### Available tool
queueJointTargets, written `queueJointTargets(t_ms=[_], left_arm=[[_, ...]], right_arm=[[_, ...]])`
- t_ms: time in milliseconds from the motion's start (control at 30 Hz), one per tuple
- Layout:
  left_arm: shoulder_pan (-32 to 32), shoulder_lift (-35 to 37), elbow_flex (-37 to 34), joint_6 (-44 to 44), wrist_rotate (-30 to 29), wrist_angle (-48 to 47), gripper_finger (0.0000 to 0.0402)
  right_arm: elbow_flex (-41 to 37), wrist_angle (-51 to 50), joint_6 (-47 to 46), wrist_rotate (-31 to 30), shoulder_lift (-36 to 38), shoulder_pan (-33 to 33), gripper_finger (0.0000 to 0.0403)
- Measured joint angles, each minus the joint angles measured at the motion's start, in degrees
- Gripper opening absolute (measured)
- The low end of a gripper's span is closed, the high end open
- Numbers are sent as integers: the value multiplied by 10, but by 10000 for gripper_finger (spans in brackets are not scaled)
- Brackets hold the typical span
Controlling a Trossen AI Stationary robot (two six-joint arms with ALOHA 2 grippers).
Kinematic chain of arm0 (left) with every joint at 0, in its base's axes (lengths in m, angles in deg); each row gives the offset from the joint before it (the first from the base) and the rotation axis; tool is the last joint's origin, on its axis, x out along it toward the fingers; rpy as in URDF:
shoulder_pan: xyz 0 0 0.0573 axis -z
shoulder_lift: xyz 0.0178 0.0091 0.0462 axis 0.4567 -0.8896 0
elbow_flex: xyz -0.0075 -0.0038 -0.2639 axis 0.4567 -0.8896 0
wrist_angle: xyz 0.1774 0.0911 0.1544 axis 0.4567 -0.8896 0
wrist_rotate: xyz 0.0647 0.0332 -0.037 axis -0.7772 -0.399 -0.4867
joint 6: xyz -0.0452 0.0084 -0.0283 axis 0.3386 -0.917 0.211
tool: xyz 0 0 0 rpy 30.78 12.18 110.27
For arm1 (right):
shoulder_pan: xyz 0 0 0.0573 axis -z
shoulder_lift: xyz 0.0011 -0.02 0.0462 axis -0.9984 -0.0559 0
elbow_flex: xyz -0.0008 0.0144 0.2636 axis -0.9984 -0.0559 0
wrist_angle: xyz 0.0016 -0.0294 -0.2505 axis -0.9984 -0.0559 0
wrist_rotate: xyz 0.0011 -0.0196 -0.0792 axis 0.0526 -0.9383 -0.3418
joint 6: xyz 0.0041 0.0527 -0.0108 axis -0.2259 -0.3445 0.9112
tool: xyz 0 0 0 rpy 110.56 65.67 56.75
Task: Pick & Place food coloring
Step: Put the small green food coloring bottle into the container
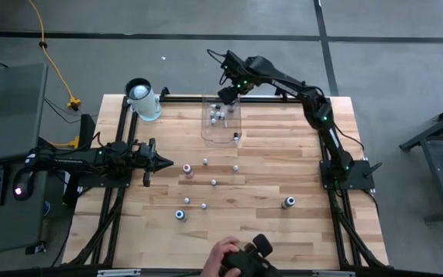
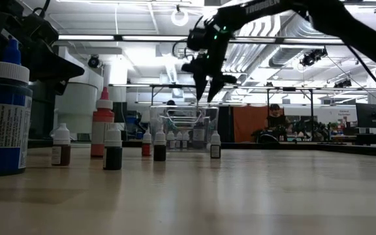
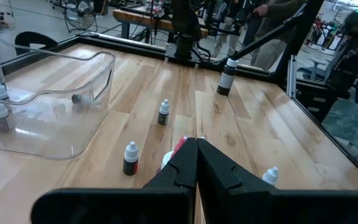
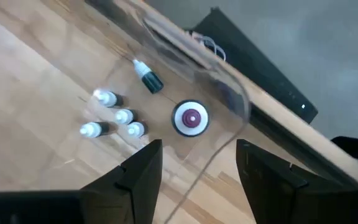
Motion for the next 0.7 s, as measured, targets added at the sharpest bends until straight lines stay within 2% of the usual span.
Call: queueJointTargets(t_ms=[367,500,700], left_arm=[[0,0,0,0,0,0,1],[0,0,0,0,0,0,1],[0,0,0,0,0,0,1]], right_arm=[[0,-70,83,-15,122,-46,193],[0,-123,99,-19,163,-87,194],[0,-182,106,8,210,-160,195]])
